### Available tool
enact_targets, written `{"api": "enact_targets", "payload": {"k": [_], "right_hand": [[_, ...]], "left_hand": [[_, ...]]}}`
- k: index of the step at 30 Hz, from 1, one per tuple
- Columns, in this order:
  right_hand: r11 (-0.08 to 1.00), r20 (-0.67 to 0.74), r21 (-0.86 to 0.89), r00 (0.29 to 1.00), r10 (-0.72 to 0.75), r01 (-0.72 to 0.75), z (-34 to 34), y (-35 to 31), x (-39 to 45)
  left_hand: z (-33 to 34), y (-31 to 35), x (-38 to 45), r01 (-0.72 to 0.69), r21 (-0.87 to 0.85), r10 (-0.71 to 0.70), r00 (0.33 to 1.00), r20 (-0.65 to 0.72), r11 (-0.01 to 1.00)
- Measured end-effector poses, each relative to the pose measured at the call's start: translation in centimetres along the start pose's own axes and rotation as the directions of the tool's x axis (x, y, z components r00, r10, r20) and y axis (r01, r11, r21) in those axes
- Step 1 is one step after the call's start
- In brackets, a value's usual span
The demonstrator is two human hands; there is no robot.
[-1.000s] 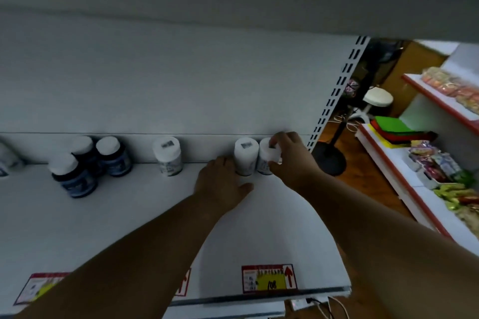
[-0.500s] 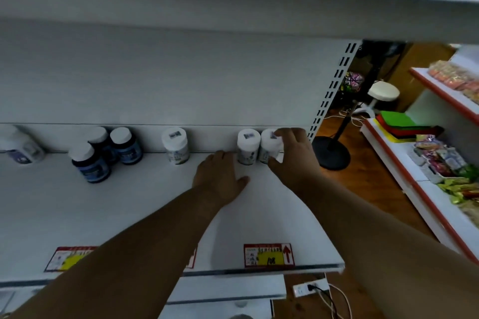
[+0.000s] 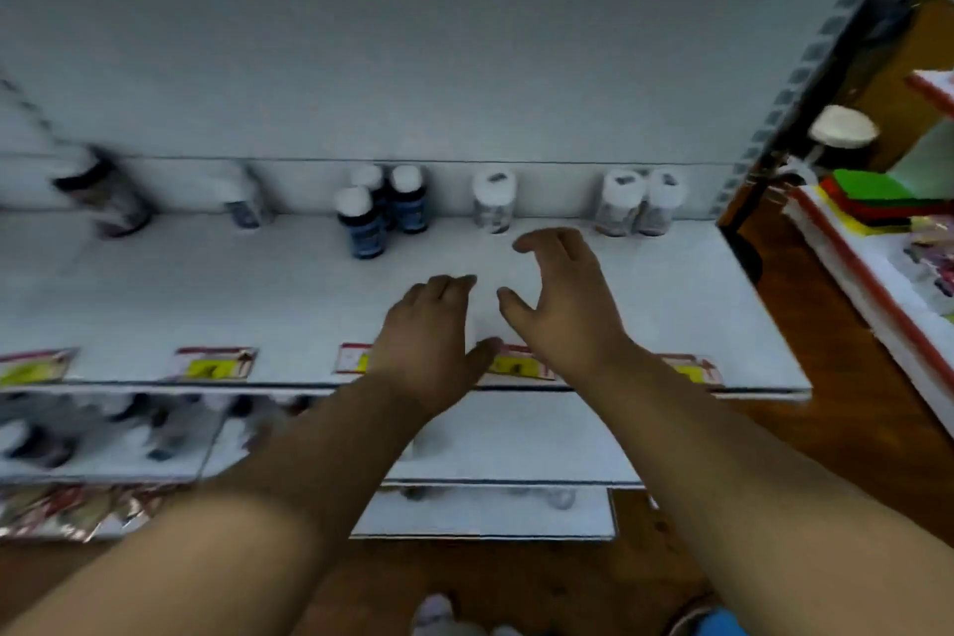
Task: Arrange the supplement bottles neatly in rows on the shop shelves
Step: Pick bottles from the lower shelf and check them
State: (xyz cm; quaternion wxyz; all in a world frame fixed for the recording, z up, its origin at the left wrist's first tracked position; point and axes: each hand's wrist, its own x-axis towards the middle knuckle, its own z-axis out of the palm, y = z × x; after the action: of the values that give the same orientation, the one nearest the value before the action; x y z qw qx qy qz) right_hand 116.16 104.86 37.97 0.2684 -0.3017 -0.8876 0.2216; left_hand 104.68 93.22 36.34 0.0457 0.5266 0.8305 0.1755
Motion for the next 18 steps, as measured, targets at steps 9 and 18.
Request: {"api": "enact_targets", "payload": {"k": [9, 18], "right_hand": [[0.930, 0.210, 0.268, 0.927, -0.310, 0.251, 10.9, -17.6, -2.2], [0.873, 0.334, 0.377, 0.834, -0.439, 0.308, 25.9, -39.7, -6.0]], "left_hand": [[-7.8, -14.7, -16.1, 0.443, 0.000, -0.436, 0.881, -0.185, 0.896], [-15.2, -34.6, -31.4, 0.628, -0.086, -0.621, 0.723, -0.302, 0.773]]}}
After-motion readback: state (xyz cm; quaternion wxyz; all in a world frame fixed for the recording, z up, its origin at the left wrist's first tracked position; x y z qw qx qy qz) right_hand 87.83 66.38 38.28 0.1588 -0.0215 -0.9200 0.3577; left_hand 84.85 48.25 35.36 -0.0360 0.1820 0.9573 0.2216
